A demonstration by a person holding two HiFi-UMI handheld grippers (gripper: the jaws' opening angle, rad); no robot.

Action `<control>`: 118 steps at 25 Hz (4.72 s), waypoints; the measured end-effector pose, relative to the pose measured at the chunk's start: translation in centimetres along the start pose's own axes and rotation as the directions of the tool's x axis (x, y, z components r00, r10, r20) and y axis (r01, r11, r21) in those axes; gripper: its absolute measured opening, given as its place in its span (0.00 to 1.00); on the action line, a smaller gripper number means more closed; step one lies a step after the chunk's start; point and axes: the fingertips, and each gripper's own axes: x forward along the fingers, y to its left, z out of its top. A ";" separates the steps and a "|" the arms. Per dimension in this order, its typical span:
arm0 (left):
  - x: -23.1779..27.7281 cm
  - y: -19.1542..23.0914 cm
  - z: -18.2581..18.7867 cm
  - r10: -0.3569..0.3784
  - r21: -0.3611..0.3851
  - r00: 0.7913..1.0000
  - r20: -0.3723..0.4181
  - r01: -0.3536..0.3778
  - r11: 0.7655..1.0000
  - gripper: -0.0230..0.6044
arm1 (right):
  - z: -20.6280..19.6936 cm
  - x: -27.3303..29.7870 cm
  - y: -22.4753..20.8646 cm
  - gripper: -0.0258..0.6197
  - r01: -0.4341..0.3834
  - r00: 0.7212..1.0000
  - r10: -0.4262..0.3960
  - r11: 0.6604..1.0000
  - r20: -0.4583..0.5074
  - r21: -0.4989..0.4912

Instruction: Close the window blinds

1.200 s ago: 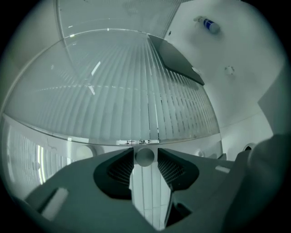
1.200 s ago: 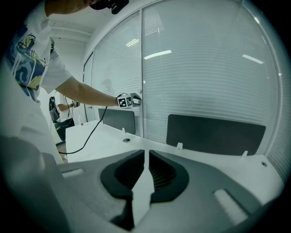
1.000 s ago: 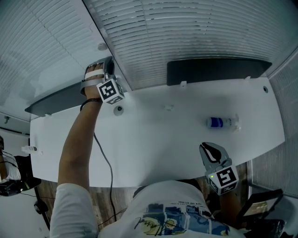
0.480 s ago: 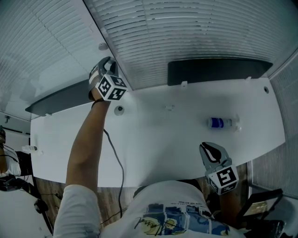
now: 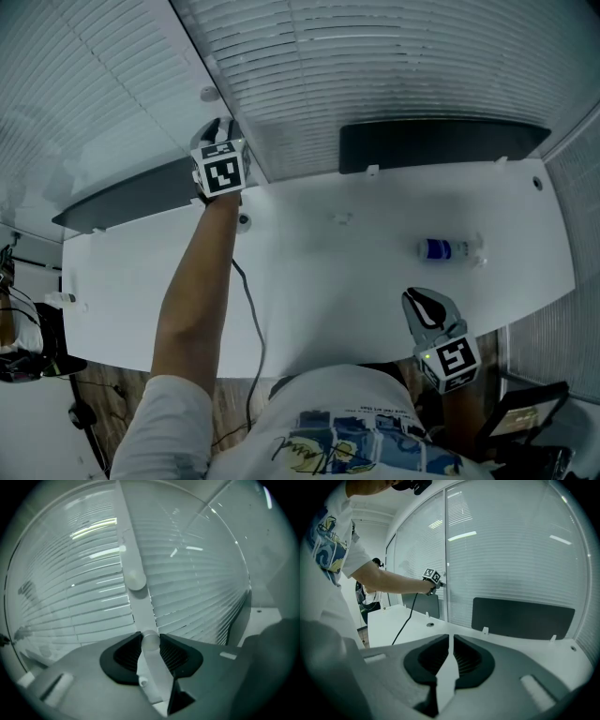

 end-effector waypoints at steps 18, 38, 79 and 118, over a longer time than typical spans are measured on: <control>0.2 0.1 -0.4 -0.123 -0.366 0.992 0.036 0.128 0.922 0.25 | 0.1 0.3 0.1 0.07 -0.014 1.000 0.014 1.000 -0.004 -0.009; -0.4 -1.9 -1.0 -0.018 0.919 1.000 0.006 0.002 0.394 0.32 | 0.4 0.4 0.7 0.07 -0.014 1.000 0.014 1.000 -0.009 0.002; -0.2 0.3 0.0 -0.023 -0.164 0.999 0.038 0.029 0.986 0.24 | 0.4 0.7 0.4 0.07 -0.010 1.000 0.010 1.000 -0.018 0.007; -0.4 -2.7 -0.8 -0.057 0.931 0.998 0.010 0.011 0.365 0.25 | 0.1 0.7 0.4 0.07 -0.015 1.000 0.015 1.000 -0.019 0.011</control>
